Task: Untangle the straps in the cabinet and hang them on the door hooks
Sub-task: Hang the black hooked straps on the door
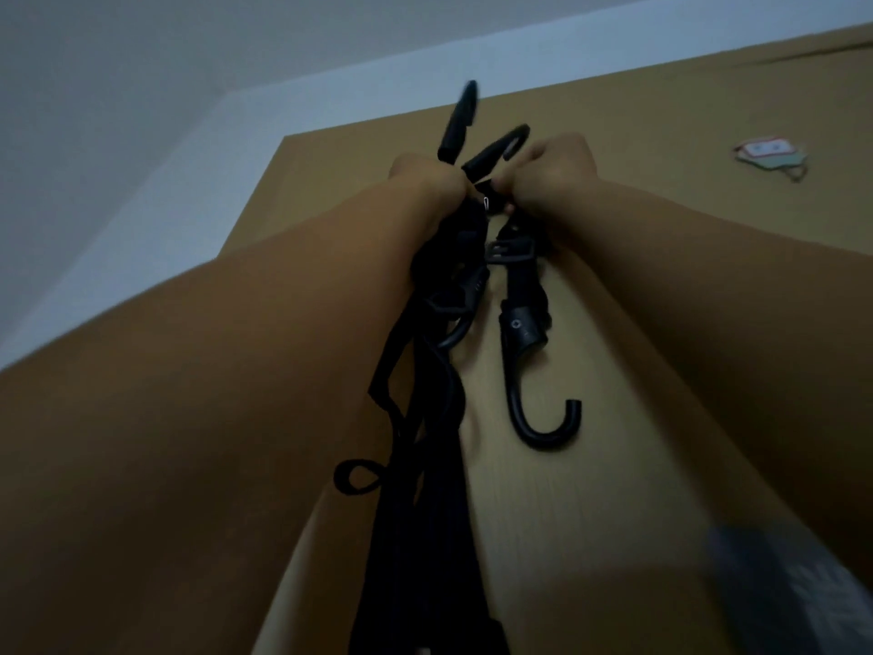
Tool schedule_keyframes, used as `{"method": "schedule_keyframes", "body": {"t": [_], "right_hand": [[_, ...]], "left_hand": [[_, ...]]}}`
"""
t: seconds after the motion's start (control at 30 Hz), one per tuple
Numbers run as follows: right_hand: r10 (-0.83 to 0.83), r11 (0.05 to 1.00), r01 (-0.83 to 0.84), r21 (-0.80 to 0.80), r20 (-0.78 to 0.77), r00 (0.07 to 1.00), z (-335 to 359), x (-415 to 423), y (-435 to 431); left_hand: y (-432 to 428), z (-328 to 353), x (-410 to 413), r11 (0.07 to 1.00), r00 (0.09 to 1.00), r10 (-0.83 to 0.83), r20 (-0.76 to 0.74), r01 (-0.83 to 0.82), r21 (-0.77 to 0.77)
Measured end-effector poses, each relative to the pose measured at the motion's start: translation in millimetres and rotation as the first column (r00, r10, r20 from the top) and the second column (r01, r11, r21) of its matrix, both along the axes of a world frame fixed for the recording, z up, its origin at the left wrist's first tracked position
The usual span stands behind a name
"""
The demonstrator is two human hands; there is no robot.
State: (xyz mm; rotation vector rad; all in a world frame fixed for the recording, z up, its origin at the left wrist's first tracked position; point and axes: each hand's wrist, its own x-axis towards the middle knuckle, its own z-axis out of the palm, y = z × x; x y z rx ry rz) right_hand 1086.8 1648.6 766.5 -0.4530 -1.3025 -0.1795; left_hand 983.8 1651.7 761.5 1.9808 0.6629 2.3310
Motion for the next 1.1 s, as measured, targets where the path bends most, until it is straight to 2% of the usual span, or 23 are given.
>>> {"method": "schedule_keyframes", "body": {"t": [0.07, 0.2, 0.4, 0.53, 0.7, 0.83, 0.9, 1.0, 1.1], "right_hand": [[-0.146, 0.989, 0.146, 0.017, -0.001, 0.989, 3.3, -2.7, 1.2], [-0.315, 0.948, 0.319, -0.025, 0.089, 0.945, -1.1, -1.4, -2.5], [-0.373, 0.923, 0.384, -0.010, 0.216, 0.902, -23.0, 4.4, -10.2], [-0.491, 0.870, 0.486, 0.089, 0.256, 0.833, -51.3, 1.3, -9.7], [-0.628, 0.773, 0.618, 0.147, 0.317, 0.710, -92.6, 1.7, -10.7], [-0.631, 0.774, 0.602, 0.194, 0.313, 0.710, -133.2, 1.4, -26.1], [-0.610, 0.792, 0.564, 0.232, 0.273, 0.744, -168.0, -1.8, -40.7], [-0.387, 0.918, 0.346, 0.193, 0.255, 0.886, -236.2, -12.2, -61.9], [-0.067, 0.994, 0.091, -0.060, 0.324, 0.944, -302.8, -27.5, -72.7]], "left_hand": [[-3.1, -0.5, 0.5, 0.998, 0.997, 0.048, -0.062, -0.050, -0.038], [-5.3, -2.3, -2.8, 0.992, 0.990, 0.053, -0.131, -0.067, -0.103], [-11.2, -17.2, -6.6, 0.981, 0.975, -0.090, -0.205, 0.051, -0.188], [-14.6, -38.2, -7.4, 0.967, 0.978, -0.154, -0.144, 0.119, -0.227], [-12.4, -81.1, -13.6, 0.908, 0.947, -0.320, -0.013, 0.303, -0.289], [-16.8, -133.9, -19.0, 0.816, 0.888, -0.442, 0.129, 0.458, -0.353], [-22.0, -166.4, -17.6, 0.758, 0.835, -0.508, 0.211, 0.550, -0.350], [-33.2, -210.6, -15.7, 0.678, 0.728, -0.590, 0.350, 0.682, -0.275], [-45.3, -251.3, -13.9, 0.578, 0.603, -0.639, 0.477, 0.786, -0.219]]}}
